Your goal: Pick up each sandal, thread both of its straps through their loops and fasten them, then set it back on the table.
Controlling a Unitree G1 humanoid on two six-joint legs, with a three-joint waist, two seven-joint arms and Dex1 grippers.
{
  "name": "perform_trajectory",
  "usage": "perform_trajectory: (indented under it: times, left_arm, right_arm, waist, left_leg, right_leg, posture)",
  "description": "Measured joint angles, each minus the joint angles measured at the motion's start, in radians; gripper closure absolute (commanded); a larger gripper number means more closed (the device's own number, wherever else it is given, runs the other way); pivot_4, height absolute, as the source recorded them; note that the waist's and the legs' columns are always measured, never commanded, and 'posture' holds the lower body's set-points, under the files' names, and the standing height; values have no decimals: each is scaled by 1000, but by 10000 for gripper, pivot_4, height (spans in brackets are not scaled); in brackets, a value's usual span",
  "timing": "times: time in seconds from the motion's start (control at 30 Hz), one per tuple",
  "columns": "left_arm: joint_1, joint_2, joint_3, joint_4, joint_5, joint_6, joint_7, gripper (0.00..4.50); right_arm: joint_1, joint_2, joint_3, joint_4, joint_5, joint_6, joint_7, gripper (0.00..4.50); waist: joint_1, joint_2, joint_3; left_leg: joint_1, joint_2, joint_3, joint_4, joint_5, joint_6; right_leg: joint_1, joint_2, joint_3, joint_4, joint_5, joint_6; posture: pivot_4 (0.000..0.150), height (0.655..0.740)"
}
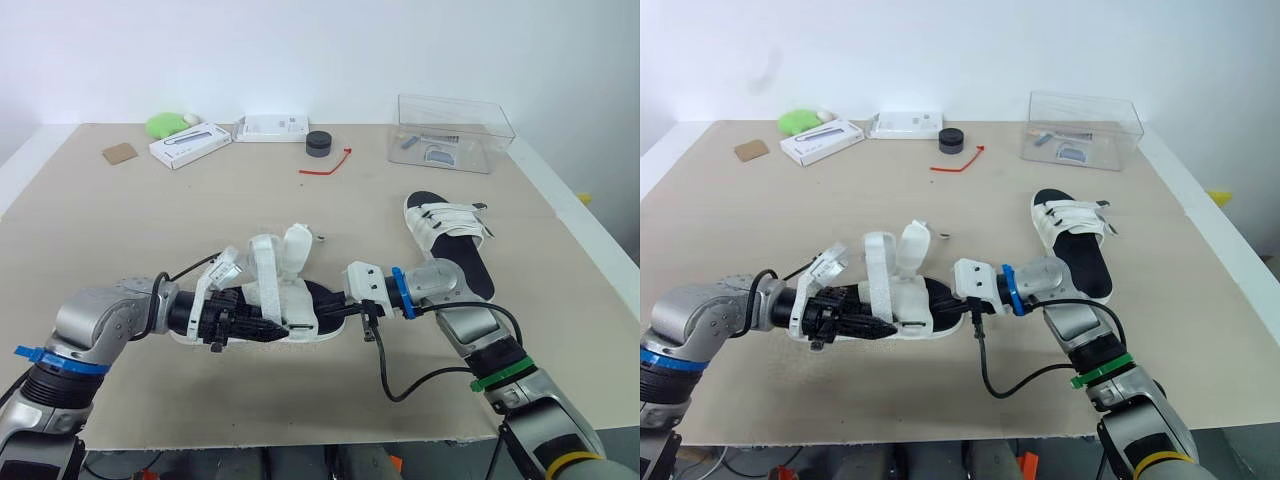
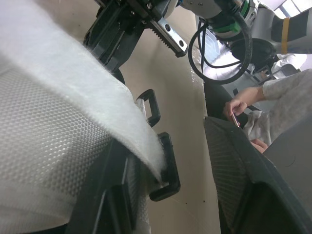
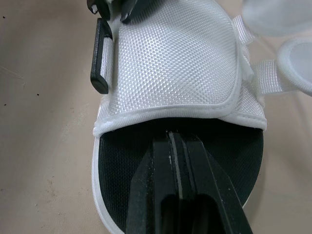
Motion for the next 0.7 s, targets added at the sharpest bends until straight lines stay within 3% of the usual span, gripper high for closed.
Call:
perform_trajectory:
  times: [0.37, 0.67, 0.7]
  left_arm:
    - [-81, 0, 37, 82, 29, -20, 30, 26947]
    - [-145, -56, 43, 148, 42, -55, 67, 26947]
    - [-150, -59, 43, 155, 42, -55, 69, 29237]
  right_arm:
    - [-7, 3, 0, 12, -1, -14, 14, 45000]
    - [-6, 3, 0, 11, -2, -18, 13, 45000]
    - [-6, 3, 0, 11, -2, -18, 13, 45000]
  waist:
    - [0, 0, 0]
    - [0, 0, 0]
    - [0, 0, 0]
  left_leg:
    - [-1, 0, 0, 0, 0, 0]
    - [-1, 0, 0, 0, 0, 0]
    - [-1, 0, 0, 0, 0, 0]
  right_leg:
    - [0, 0, 0, 0, 0, 0]
    - [0, 0, 0, 0, 0, 0]
    - [0, 0, 0, 0, 0, 0]
  posture:
    - [1500, 7400]
    - [1500, 7400]
    - [1500, 7400]
